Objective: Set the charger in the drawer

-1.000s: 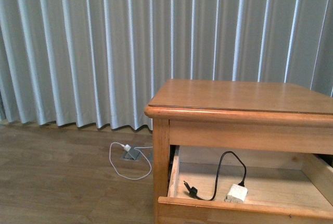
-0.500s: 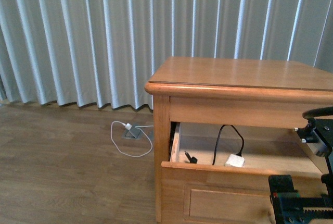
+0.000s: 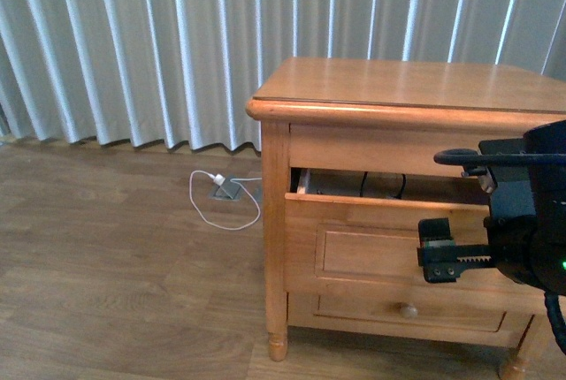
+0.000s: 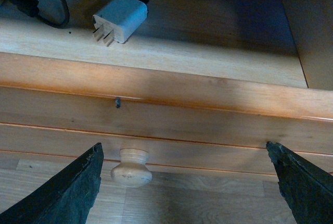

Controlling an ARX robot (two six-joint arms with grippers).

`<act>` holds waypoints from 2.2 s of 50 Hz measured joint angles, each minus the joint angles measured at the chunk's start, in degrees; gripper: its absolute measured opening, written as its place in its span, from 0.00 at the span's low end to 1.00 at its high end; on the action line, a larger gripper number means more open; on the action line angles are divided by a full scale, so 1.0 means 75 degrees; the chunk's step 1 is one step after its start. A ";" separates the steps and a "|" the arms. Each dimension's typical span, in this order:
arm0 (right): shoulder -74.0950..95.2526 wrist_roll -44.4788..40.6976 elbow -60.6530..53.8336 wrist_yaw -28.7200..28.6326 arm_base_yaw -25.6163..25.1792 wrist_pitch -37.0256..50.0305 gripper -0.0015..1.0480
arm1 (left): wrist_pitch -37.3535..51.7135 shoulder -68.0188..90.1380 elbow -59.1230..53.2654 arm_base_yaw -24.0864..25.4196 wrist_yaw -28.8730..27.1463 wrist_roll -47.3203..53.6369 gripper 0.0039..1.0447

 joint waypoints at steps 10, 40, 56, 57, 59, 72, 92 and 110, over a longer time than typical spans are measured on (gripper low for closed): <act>0.0708 -0.0087 0.0621 0.0294 -0.0003 0.0364 0.92 | 0.0000 0.0000 0.0000 0.0000 0.0000 -0.0003 0.94; 0.1964 -0.0058 0.2218 0.1276 -0.0076 0.0621 0.92 | 0.0000 0.0000 0.0000 0.0000 0.0003 0.0000 0.94; 0.2177 -0.0035 0.2480 0.1370 -0.0079 0.0731 0.92 | 0.0000 0.0000 0.0000 0.0000 0.0000 -0.0003 0.94; 0.2177 -0.0035 0.2480 0.1361 -0.0082 0.0734 0.92 | 0.0000 0.0000 0.0000 0.0000 0.0000 -0.0003 0.94; 0.2177 -0.0029 0.2480 0.1338 -0.0090 0.0734 0.92 | 0.0000 0.0000 0.0000 0.0000 0.0000 -0.0003 0.94; 0.1679 0.0361 0.1961 0.0711 -0.0187 0.0778 0.92 | 0.0000 0.0000 0.0000 0.0000 0.0000 -0.0003 0.94; -0.1072 0.0481 -0.0414 -0.0659 -0.0201 0.0020 0.92 | 0.0000 0.0000 0.0000 0.0000 0.0000 -0.0003 0.94; -0.4925 0.0487 -0.2617 -0.2273 -0.0796 -0.1457 0.92 | 0.0000 0.0000 0.0000 0.0000 0.0000 0.0000 0.94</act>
